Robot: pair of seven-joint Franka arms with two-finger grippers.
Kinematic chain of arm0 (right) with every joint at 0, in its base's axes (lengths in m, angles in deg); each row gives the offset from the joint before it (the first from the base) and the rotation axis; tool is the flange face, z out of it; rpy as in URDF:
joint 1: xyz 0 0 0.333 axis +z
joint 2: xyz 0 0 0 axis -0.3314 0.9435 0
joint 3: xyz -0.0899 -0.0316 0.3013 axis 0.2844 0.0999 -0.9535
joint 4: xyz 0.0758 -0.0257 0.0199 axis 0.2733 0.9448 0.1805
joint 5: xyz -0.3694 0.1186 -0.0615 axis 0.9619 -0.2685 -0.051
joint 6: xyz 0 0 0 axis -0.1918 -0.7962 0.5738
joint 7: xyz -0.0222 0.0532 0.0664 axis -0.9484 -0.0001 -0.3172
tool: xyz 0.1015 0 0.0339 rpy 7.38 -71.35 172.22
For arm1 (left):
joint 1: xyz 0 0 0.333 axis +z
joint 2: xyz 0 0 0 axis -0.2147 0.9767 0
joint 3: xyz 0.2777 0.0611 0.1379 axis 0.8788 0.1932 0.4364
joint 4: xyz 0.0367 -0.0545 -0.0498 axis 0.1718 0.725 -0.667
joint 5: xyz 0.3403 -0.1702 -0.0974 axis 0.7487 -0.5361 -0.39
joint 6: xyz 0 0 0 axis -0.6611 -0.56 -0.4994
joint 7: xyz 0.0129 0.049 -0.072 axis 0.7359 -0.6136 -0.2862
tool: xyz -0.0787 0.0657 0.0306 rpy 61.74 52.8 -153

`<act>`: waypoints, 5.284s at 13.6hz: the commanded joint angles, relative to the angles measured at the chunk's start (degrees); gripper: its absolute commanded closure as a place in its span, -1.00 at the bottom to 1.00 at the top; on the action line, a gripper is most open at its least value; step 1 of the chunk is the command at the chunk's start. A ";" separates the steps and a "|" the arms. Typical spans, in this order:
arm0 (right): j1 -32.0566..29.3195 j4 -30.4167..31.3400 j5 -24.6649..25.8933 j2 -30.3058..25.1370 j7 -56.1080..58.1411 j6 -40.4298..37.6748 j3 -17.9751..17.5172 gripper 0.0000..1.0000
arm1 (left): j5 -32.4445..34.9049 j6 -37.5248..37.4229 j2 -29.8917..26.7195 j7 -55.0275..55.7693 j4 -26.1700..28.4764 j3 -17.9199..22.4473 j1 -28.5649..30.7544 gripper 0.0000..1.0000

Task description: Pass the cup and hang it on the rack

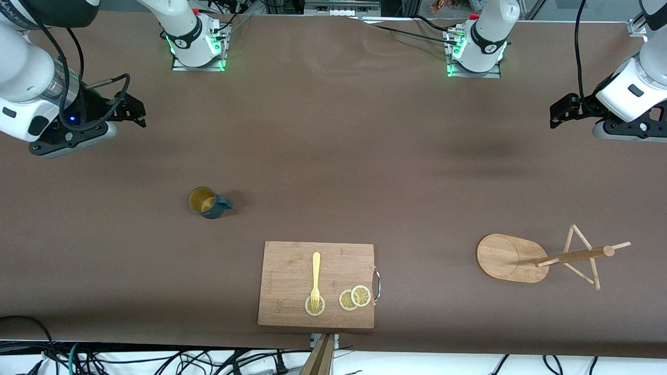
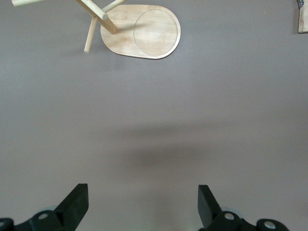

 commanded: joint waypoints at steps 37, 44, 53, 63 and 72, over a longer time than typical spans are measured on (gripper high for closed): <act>1.18 13.22 0.18 7.58 -11.12 20.37 2.04 -1.00 | -0.83 0.39 -0.83 -0.40 0.68 -0.02 0.27 -1.00; 2.24 15.52 0.09 16.82 -13.51 32.08 2.04 -0.83 | -0.83 0.39 -0.92 -0.48 0.68 0.07 0.27 -1.00; 2.24 18.16 -0.79 23.15 -13.51 42.64 1.95 0.02 | -0.83 0.48 -0.74 -0.40 0.68 0.07 0.27 -1.00; 7.24 10.54 -3.95 22.71 -18.75 34.58 -0.59 1.00 | -0.83 0.57 -0.74 -0.31 0.59 0.07 0.27 -1.00; 30.07 -10.55 -5.10 35.26 -59.00 29.63 -2.10 1.00 | -0.83 0.66 -0.57 -0.31 0.51 0.07 0.27 -1.00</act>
